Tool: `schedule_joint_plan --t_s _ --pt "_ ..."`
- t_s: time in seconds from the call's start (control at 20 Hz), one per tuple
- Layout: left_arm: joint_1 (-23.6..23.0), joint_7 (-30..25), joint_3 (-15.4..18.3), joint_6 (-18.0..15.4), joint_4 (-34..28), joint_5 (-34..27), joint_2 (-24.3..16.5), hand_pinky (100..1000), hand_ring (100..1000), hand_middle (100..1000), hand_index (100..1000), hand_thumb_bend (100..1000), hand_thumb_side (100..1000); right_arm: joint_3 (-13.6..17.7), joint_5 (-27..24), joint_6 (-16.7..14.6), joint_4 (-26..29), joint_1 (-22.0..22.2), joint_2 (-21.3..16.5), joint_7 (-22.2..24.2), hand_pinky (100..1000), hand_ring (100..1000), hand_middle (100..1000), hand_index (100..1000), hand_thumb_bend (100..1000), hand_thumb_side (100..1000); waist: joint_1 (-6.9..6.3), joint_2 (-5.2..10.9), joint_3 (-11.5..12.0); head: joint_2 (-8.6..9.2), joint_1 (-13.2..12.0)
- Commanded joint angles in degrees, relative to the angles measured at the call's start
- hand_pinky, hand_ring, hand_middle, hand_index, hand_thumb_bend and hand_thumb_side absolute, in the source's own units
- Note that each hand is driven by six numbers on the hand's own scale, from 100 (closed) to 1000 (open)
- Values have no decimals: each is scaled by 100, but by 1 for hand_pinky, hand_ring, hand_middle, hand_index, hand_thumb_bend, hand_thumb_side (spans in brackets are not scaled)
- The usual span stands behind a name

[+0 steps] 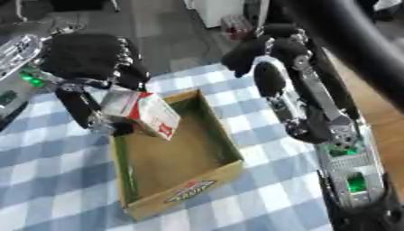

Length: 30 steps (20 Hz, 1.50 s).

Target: Pick up objects on the table and place them in the box.

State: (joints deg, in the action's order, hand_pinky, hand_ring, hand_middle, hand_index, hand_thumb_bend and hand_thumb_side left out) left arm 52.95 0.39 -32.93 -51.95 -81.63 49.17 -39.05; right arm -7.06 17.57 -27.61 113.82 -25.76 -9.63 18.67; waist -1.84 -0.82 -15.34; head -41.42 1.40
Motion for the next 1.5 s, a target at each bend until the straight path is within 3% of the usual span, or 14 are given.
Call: schedule_joint_plan --t_s 0.05,0.3,0.45,0.55,0.7,0.75,0.8,0.85,0.95,1.0,1.05,1.1,1.25,1.5 --pt "83 -263 23 -2 322 609 19 1000 1000 1000 1000 348 1000 -1 -47 -4 77 -108 7 33 395 437 500 677 100 1000 5 38 -11 87 60" --pt "24 -443 52 -2 602 996 68 1000 1000 1000 1000 416 1000 -5 -63 -10 77 -118 8 48 395 437 499 676 100 1000 3 37 -12 62 101" --pt "-74 -235 189 -2 520 965 9 1000 1000 1000 996 252 1000 -1 -59 -4 77 -103 -10 59 395 437 500 677 100 1000 -3 46 25 60 143" --pt "-272 14 413 -2 308 854 -174 1000 1000 987 963 204 1000 12 -41 12 77 -78 -35 63 394 436 500 678 100 1000 -6 51 82 85 183" --pt "-822 270 862 67 -173 575 -565 1000 971 966 947 192 1000 53 7 47 77 -29 -92 38 394 436 500 678 100 1000 0 60 168 93 214" --pt "-1035 297 990 152 -361 460 -681 973 880 920 892 169 1000 66 26 58 77 -10 -117 28 394 436 501 679 100 1000 10 60 203 91 231" --pt "-1298 315 1124 281 -602 310 -800 983 888 924 894 169 1000 85 48 69 77 12 -149 12 394 436 501 679 100 1000 21 63 240 86 254" --pt "-1533 291 1220 412 -839 161 -897 880 811 862 840 163 1000 101 71 81 77 36 -178 -3 393 436 501 679 100 1000 34 65 272 80 256" --pt "-2053 160 1400 648 -1380 -191 -1019 798 757 823 814 162 1000 149 133 111 77 97 -243 -41 393 436 501 680 100 1000 69 69 356 73 267" --pt "-2305 67 1497 751 -1656 -364 -1038 814 763 829 818 162 1000 175 163 122 77 124 -270 -68 393 436 501 679 100 1000 88 68 396 74 288" --pt "-2517 -31 1625 881 -1875 -509 -1008 726 723 799 808 168 1000 198 189 133 77 152 -290 -94 393 435 502 680 100 1000 111 66 436 82 301" --pt "-2784 -135 1813 1071 -2112 -676 -904 748 734 810 814 165 1000 231 223 149 77 188 -311 -126 393 435 502 680 100 1000 135 65 484 86 326" --pt "-3488 -457 2320 1593 -2815 -1133 -519 608 647 748 767 170 1000 309 317 203 77 291 -361 -223 392 434 503 684 100 1000 200 55 611 71 439" --pt "-4127 -489 3045 2208 -3281 -1715 304 488 566 673 730 168 1000 416 470 306 77 464 -465 -365 391 434 505 685 100 1000 299 52 806 -231 592"
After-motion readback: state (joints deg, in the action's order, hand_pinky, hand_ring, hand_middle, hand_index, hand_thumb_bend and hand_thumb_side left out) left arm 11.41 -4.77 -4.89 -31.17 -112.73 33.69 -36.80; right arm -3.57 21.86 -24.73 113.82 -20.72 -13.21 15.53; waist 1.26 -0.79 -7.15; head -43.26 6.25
